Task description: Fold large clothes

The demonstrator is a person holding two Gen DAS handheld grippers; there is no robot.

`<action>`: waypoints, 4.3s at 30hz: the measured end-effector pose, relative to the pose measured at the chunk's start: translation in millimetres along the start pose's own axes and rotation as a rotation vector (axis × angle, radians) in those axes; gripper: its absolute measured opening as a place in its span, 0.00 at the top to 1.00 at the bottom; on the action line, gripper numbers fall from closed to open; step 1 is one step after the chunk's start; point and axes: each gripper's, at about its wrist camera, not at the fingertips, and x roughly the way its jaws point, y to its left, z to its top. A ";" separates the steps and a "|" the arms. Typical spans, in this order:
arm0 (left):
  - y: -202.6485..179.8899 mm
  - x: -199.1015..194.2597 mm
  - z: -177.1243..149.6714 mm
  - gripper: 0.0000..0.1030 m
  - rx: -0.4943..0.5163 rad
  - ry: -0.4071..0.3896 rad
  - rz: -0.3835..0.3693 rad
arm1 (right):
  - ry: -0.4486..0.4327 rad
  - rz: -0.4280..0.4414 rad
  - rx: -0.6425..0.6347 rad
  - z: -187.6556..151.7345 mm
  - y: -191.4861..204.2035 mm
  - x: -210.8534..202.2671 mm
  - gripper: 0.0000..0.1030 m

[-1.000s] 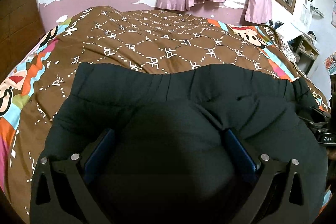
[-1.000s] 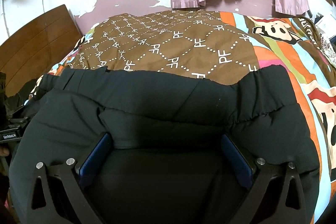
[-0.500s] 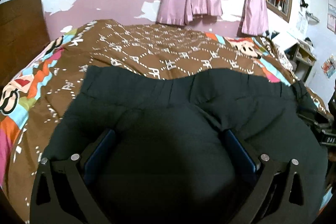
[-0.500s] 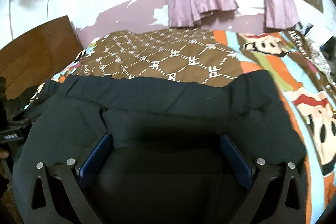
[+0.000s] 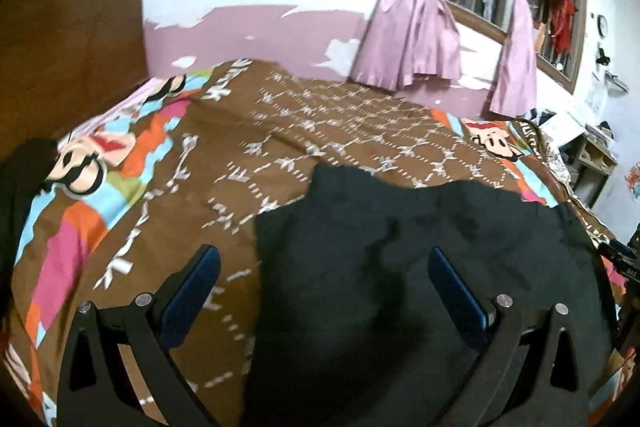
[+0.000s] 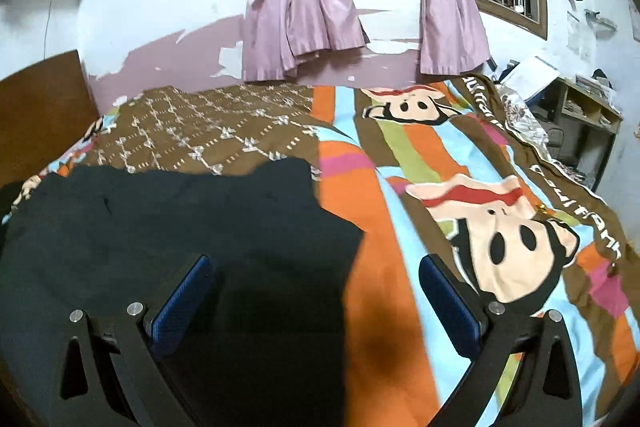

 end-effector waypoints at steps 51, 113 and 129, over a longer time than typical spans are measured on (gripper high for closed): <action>46.8 36.3 -40.5 0.02 -0.272 0.373 -0.475 | 0.467 0.458 0.360 -51.5 -16.0 52.6 0.00; 80.4 -73.4 -26.9 0.24 -0.283 0.127 0.273 | 0.180 0.101 0.002 -23.7 190.7 -6.3 0.21; 21.9 -142.1 -60.0 0.03 -0.119 -0.148 0.278 | -0.102 0.063 -0.030 -27.0 196.0 -82.2 0.00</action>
